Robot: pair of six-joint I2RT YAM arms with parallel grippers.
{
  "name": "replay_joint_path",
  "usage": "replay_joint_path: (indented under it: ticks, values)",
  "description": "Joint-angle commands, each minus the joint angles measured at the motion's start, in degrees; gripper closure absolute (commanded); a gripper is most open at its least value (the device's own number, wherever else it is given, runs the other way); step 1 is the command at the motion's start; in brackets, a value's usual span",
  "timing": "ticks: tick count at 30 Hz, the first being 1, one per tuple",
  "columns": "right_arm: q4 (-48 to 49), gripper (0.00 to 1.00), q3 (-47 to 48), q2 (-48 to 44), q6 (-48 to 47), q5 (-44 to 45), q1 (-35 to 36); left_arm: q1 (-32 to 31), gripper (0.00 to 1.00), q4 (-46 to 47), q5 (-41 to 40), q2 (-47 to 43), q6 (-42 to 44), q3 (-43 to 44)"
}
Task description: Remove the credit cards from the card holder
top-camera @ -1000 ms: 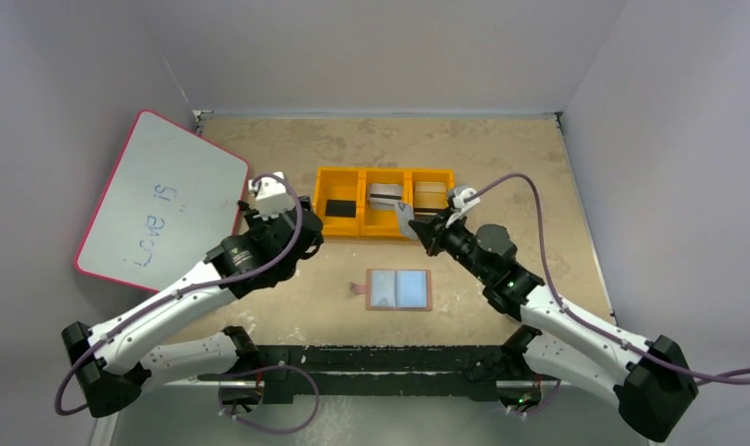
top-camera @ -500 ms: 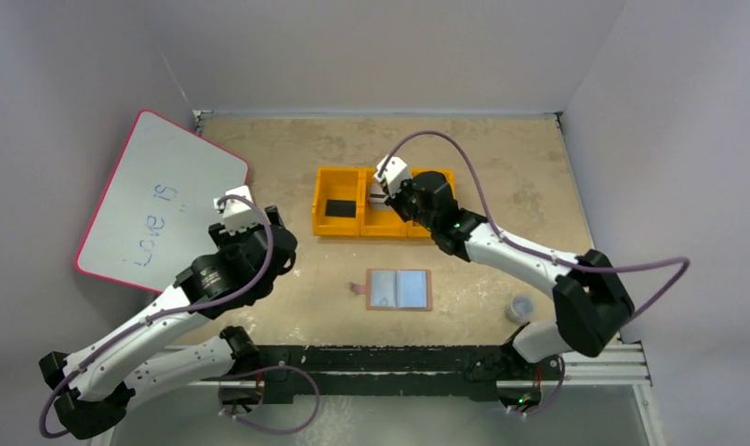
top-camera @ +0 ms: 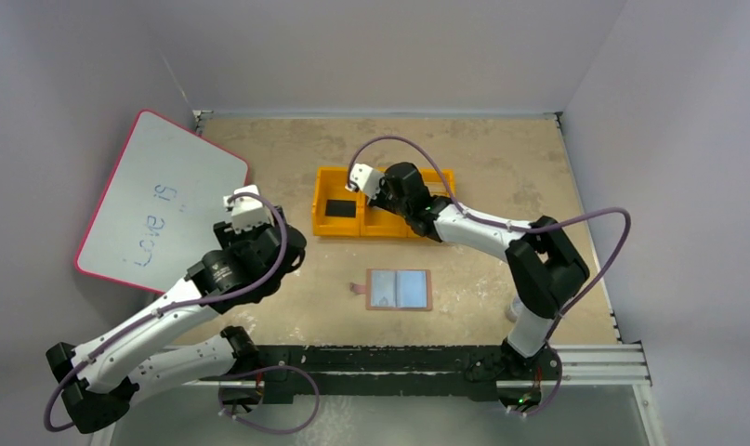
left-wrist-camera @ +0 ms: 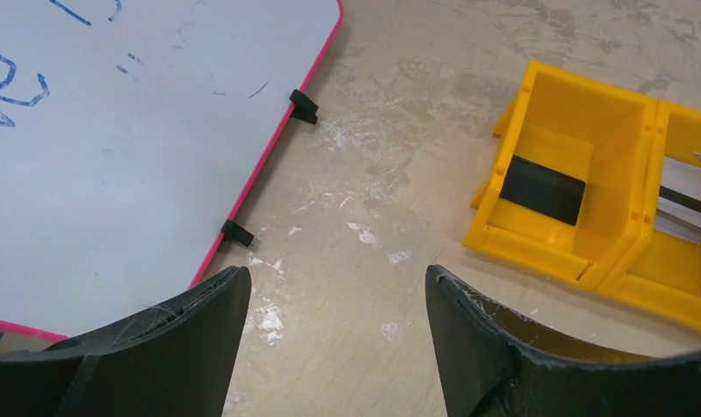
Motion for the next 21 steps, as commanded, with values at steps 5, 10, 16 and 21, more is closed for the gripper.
replay_joint_path:
  ticks: [5,10,16,21]
  values:
    - [1.7,1.00,5.8,5.3,-10.6,3.2,0.2,0.1,0.27,-1.4,-3.4,-1.7,-0.7,1.6]
    - [2.4,1.00,7.6,9.2,-13.9,6.4,0.2,0.1,0.27,-3.8,-5.3,-3.4,-2.9,2.4]
    - [3.9,1.00,7.5,11.3,-16.6,5.0,0.2,0.1,0.27,-4.9,-6.7,-8.3,-4.8,2.1]
    - [5.2,0.98,7.3,11.9,-18.8,4.7,0.2,0.1,0.27,-4.6,-7.3,-11.9,-5.1,1.5]
